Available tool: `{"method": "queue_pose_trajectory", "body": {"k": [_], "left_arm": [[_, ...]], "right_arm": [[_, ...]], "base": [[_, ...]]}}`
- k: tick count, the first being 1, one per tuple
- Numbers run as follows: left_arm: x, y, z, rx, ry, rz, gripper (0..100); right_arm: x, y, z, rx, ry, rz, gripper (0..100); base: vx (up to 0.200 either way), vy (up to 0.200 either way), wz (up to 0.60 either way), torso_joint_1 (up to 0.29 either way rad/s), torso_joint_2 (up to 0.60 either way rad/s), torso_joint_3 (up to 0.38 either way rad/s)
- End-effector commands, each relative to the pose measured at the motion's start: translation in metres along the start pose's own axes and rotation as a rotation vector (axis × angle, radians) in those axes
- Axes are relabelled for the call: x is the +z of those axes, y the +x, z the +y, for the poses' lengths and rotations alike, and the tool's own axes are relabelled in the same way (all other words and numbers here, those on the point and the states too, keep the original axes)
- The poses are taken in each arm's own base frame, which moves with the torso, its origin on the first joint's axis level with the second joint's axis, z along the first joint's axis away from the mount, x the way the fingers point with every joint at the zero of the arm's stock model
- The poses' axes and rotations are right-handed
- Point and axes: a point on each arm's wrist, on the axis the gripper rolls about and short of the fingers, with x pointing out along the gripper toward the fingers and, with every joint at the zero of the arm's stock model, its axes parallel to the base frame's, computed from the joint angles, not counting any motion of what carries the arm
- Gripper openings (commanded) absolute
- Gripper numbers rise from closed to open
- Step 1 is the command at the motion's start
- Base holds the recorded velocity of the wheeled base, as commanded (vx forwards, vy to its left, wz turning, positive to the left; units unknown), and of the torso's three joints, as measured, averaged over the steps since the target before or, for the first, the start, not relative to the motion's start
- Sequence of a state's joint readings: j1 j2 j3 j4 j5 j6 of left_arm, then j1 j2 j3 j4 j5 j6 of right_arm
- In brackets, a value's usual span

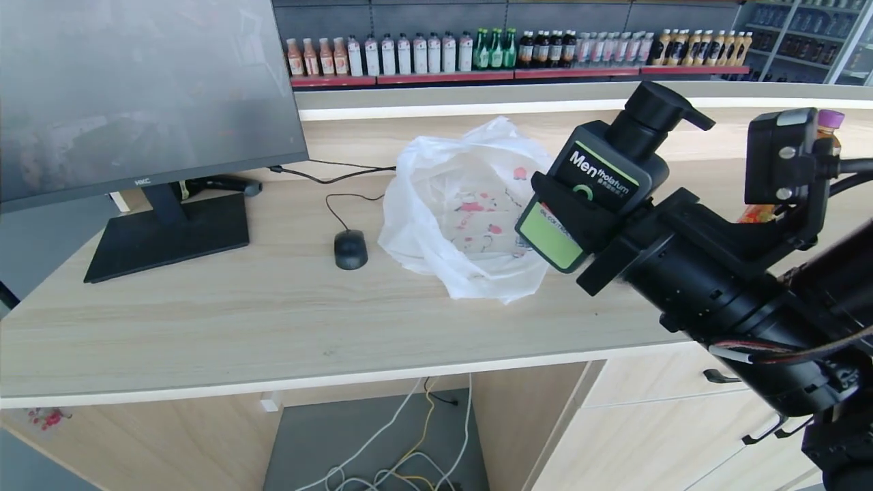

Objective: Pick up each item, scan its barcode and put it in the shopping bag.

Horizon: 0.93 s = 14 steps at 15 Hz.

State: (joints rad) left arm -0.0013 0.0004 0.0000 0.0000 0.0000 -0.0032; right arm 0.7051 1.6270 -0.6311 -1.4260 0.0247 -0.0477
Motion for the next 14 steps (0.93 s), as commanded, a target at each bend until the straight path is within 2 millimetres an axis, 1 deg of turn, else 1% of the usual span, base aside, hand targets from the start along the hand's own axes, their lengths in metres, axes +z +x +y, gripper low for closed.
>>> {"method": "queue_pose_trajectory", "body": {"k": [1,5,8,9,11,12,14], "left_arm": [[0.0,0.0,0.0,0.001,0.0,0.0,100],[0.0,0.0,0.0,0.001,0.0,0.0,100],[0.0,0.0,0.0,0.0,0.0,0.0,100],[0.0,0.0,0.0,0.001,0.0,0.0,100],[0.0,0.0,0.0,0.0,0.0,0.0,100],[0.0,0.0,0.0,0.001,0.0,0.0,100],[0.0,0.0,0.0,0.001,0.0,0.0,100]], "right_arm": [[-0.001,0.0,0.0,0.001,0.0,0.004,0],[-0.002,0.0,0.001,0.004,0.001,0.005,0],[0.003,0.008,0.001,0.01,0.001,-0.018,0],[-0.001,0.009,0.001,0.009,0.001,-0.006,0],[-0.004,0.011,0.01,0.03,0.015,0.016,0],[-0.006,0.016,0.014,0.038,0.019,0.031,0],[-0.006,0.034,0.018,0.032,0.023,0.055,0]], "base": [[0.0,0.0,0.0,0.0,0.0,0.0],[0.0,0.0,0.0,0.0,0.0,0.0],[0.0,0.0,0.0,0.0,0.0,0.0],[0.0,0.0,0.0,0.0,0.0,0.0],[0.0,0.0,0.0,0.0,0.0,0.0],[0.0,0.0,0.0,0.0,0.0,0.0],[0.0,0.0,0.0,0.0,0.0,0.0]]}}
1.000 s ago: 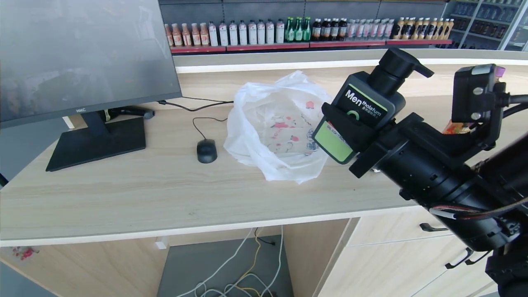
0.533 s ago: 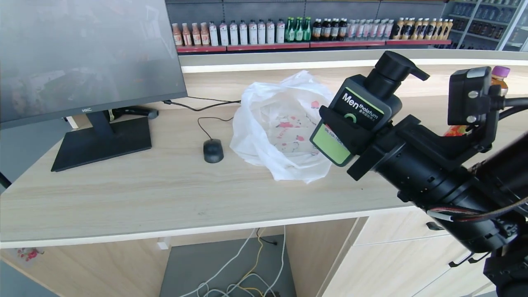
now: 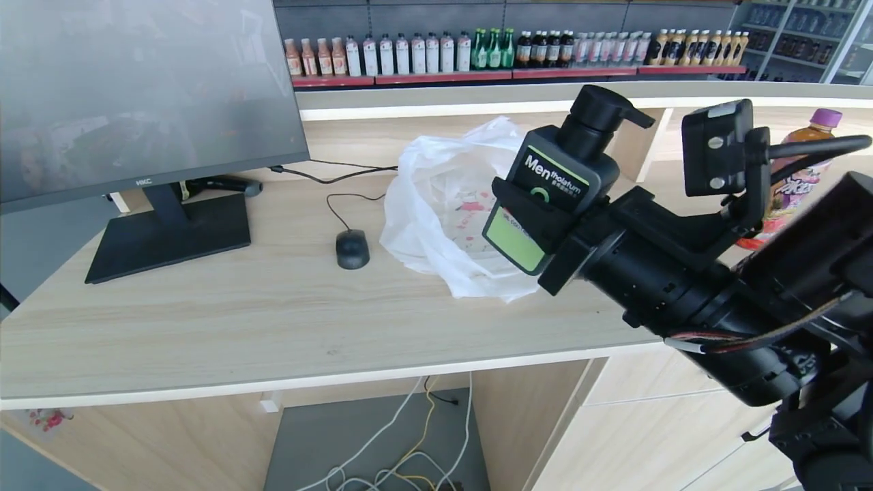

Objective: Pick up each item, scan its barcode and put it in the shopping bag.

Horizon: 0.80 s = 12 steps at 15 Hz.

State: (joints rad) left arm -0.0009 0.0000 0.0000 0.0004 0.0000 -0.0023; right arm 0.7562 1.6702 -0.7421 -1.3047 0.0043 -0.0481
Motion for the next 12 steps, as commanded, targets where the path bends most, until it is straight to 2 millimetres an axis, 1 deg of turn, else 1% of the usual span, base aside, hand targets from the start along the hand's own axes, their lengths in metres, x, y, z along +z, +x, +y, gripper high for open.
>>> {"method": "queue_pose_trajectory", "body": {"k": [1,2,3,6,7,8,9,10,12], "left_arm": [[0.0,0.0,0.0,0.001,-0.001,0.0,100],[0.0,0.0,0.0,0.001,-0.001,0.0,100],[0.0,0.0,0.0,0.001,-0.001,0.0,100],[0.0,0.0,0.0,-0.001,-0.001,0.0,100],[0.0,0.0,0.0,0.001,-0.001,0.0,100],[0.0,0.0,0.0,0.001,-0.001,0.0,100],[0.0,0.0,0.0,0.001,-0.001,0.0,100],[0.0,0.0,0.0,0.001,-0.001,0.0,100],[0.0,0.0,0.0,-0.001,-0.001,0.0,100]], "right_arm": [[-0.006,0.035,0.004,0.0,0.005,0.005,0],[-0.008,0.046,0.003,-0.004,0.006,-0.008,0],[-0.011,0.064,0.001,-0.012,0.012,-0.037,0],[-0.026,0.092,-0.005,-0.023,0.09,-0.028,0],[-0.029,0.104,-0.006,-0.027,0.124,-0.05,0],[-0.034,0.114,-0.012,-0.039,0.13,-0.063,0],[-0.039,0.124,-0.019,-0.049,0.122,-0.08,0],[-0.041,0.131,-0.02,-0.053,0.126,-0.082,0],[-0.044,0.139,-0.034,-0.071,0.115,-0.059,0]], "base": [[0.0,0.0,0.0,0.0,0.0,0.0],[0.0,0.0,0.0,0.0,0.0,0.0],[0.0,0.0,0.0,0.0,0.0,0.0],[0.0,0.0,0.0,0.0,0.0,0.0],[0.0,0.0,0.0,0.0,0.0,0.0],[0.0,0.0,0.0,0.0,0.0,0.0],[0.0,0.0,0.0,0.0,0.0,0.0],[0.0,0.0,0.0,0.0,0.0,0.0],[0.0,0.0,0.0,0.0,0.0,0.0]]}}
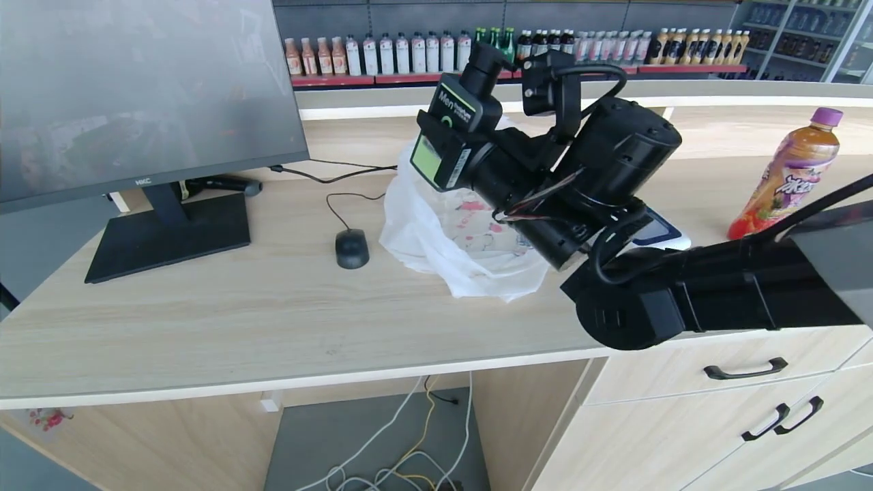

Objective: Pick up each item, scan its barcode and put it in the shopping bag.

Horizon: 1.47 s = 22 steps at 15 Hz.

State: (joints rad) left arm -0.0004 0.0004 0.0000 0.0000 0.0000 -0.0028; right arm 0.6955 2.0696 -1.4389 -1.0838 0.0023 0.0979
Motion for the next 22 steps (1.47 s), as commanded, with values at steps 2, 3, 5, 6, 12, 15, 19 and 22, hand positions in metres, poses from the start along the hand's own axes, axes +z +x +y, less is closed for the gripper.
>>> {"method": "queue_pose_trajectory", "body": {"k": [2,3,5,6,12,15,19,22], "left_arm": [[0.0,0.0,0.0,-0.001,0.0,0.0,100],[0.0,0.0,0.0,0.0,0.0,0.0,100],[0.0,0.0,0.0,0.0,0.0,0.0,100],[0.0,0.0,0.0,0.0,0.0,0.0,100],[0.0,0.0,0.0,0.0,0.0,0.0,100],[0.0,0.0,0.0,-0.001,0.0,0.0,100],[0.0,0.0,0.0,0.0,0.0,0.0,100],[0.0,0.0,0.0,0.0,0.0,0.0,100]], "right_arm": [[-0.016,0.018,-0.019,-0.024,-0.004,0.026,0],[-0.017,0.019,-0.02,-0.027,0.001,0.03,0],[-0.022,0.026,-0.022,-0.029,0.027,0.034,0],[-0.026,0.028,-0.027,-0.039,0.022,0.036,0],[-0.045,0.032,-0.051,-0.058,0.005,0.078,0],[-0.048,0.043,-0.061,-0.059,0.0,0.084,0],[-0.054,0.055,-0.066,-0.065,-0.002,0.088,0],[-0.067,0.06,-0.069,-0.066,-0.002,0.094,0]], "base": [[0.0,0.0,0.0,0.0,0.0,0.0],[0.0,0.0,0.0,0.0,0.0,0.0],[0.0,0.0,0.0,0.0,0.0,0.0],[0.0,0.0,0.0,0.0,0.0,0.0],[0.0,0.0,0.0,0.0,0.0,0.0],[0.0,0.0,0.0,0.0,0.0,0.0],[0.0,0.0,0.0,0.0,0.0,0.0],[0.0,0.0,0.0,0.0,0.0,0.0]]}}
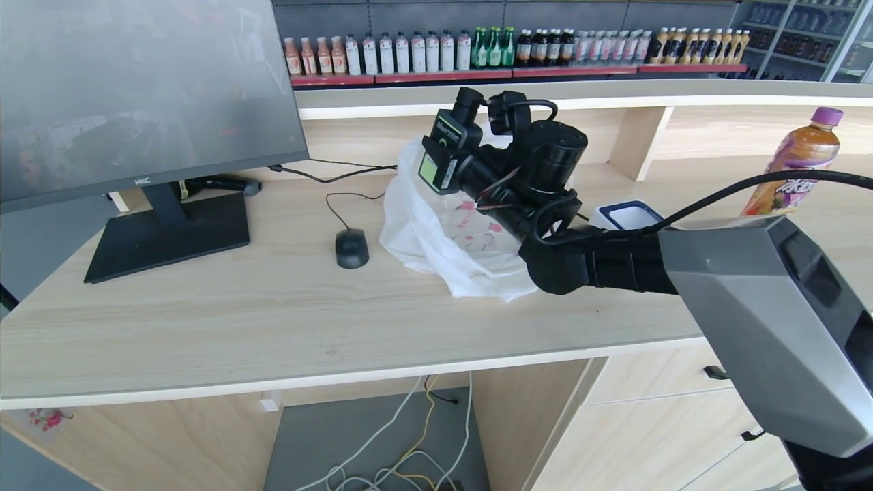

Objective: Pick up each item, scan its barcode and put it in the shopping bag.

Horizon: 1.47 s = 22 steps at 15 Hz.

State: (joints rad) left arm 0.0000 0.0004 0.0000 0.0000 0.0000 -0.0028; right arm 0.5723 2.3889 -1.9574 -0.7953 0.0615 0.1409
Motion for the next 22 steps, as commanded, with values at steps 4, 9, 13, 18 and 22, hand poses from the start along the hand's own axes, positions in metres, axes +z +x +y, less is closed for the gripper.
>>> {"method": "queue_pose_trajectory", "body": {"k": [4,9,13,18,22], "left_arm": [[0.0,0.0,0.0,-0.002,0.0,0.0,100],[0.0,0.0,0.0,0.0,0.0,0.0,100],[0.0,0.0,0.0,-0.002,0.0,0.0,100],[0.0,0.0,0.0,-0.002,0.0,0.0,100],[0.0,0.0,0.0,0.0,0.0,0.0,100]], "right_arm": [[-0.036,0.004,-0.008,-0.013,-0.001,0.051,0],[-0.057,0.003,-0.032,-0.063,-0.025,0.101,0],[-0.067,0.001,-0.045,-0.086,-0.026,0.163,0],[-0.07,0.001,-0.038,-0.075,-0.023,0.169,0],[-0.078,0.001,-0.04,-0.077,-0.037,0.183,0]], "base": [[0.0,0.0,0.0,0.0,0.0,0.0],[0.0,0.0,0.0,0.0,0.0,0.0],[0.0,0.0,0.0,0.0,0.0,0.0],[0.0,0.0,0.0,0.0,0.0,0.0],[0.0,0.0,0.0,0.0,0.0,0.0]]}}
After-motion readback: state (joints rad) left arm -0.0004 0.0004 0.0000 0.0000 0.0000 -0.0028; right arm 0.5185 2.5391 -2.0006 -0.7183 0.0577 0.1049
